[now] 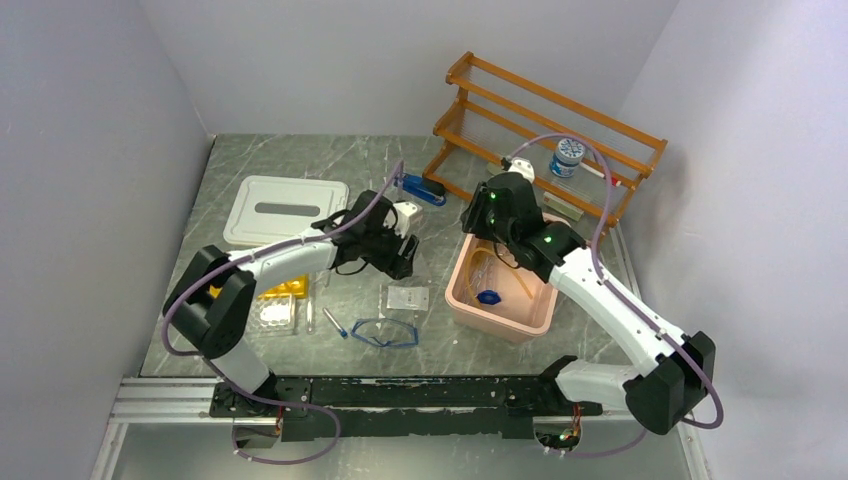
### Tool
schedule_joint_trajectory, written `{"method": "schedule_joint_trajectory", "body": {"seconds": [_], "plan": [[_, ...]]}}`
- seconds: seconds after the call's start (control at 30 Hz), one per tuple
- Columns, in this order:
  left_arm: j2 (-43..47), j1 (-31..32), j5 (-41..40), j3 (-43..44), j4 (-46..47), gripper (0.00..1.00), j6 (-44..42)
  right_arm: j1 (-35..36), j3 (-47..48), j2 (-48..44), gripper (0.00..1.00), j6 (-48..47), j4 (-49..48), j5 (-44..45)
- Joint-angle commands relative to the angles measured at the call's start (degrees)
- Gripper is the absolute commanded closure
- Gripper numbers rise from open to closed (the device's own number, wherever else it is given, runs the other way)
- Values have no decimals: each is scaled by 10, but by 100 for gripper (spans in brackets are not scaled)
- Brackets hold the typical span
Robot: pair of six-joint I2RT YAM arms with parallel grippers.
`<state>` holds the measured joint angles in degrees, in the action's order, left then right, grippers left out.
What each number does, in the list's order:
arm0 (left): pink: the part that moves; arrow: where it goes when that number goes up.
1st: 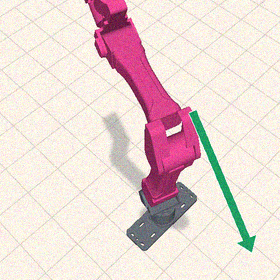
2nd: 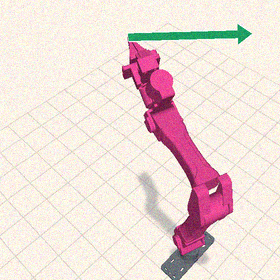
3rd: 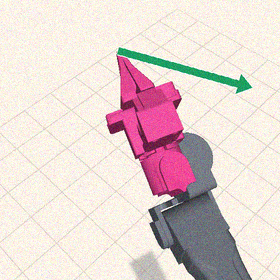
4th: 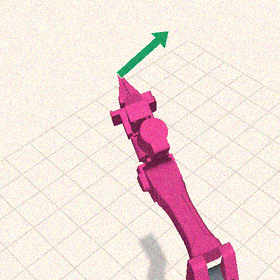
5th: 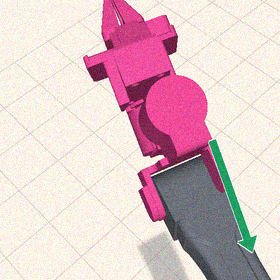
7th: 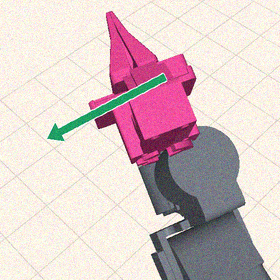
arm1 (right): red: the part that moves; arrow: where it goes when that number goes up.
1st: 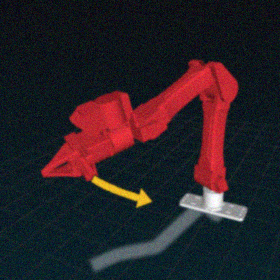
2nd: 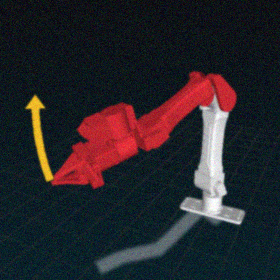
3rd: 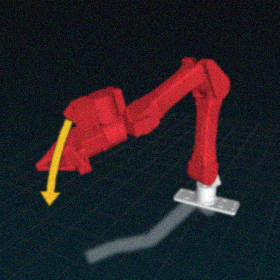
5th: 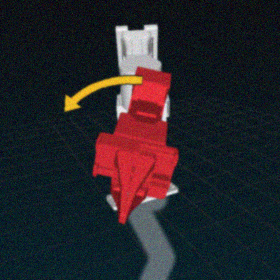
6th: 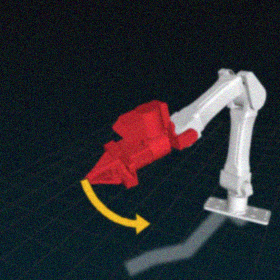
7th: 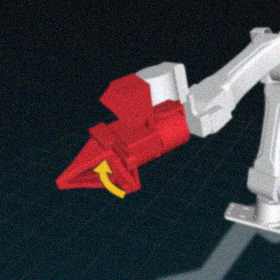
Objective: Organize the chemistry lab equipment
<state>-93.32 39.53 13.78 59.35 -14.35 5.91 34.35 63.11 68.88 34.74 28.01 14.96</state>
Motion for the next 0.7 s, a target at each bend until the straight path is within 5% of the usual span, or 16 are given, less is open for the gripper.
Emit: {"method": "schedule_joint_trajectory", "body": {"seconds": [0.0, 0.27, 0.57, 0.67], "plan": [[-17, -2, 1, 10, 17, 32, -167, -22, -18, -34, 56, 20, -13, 1], [-102, -2, 77, 51, -9, 56, -223, -46, -38, -46, 56, 23, -14, -16], [-147, 9, 37, 55, 11, 71, -261, -60, -33, -39, 57, 18, -18, -25], [-140, 11, 18, 46, 21, 90, -262, -68, -27, -34, 57, 14, -22, -24]]}}
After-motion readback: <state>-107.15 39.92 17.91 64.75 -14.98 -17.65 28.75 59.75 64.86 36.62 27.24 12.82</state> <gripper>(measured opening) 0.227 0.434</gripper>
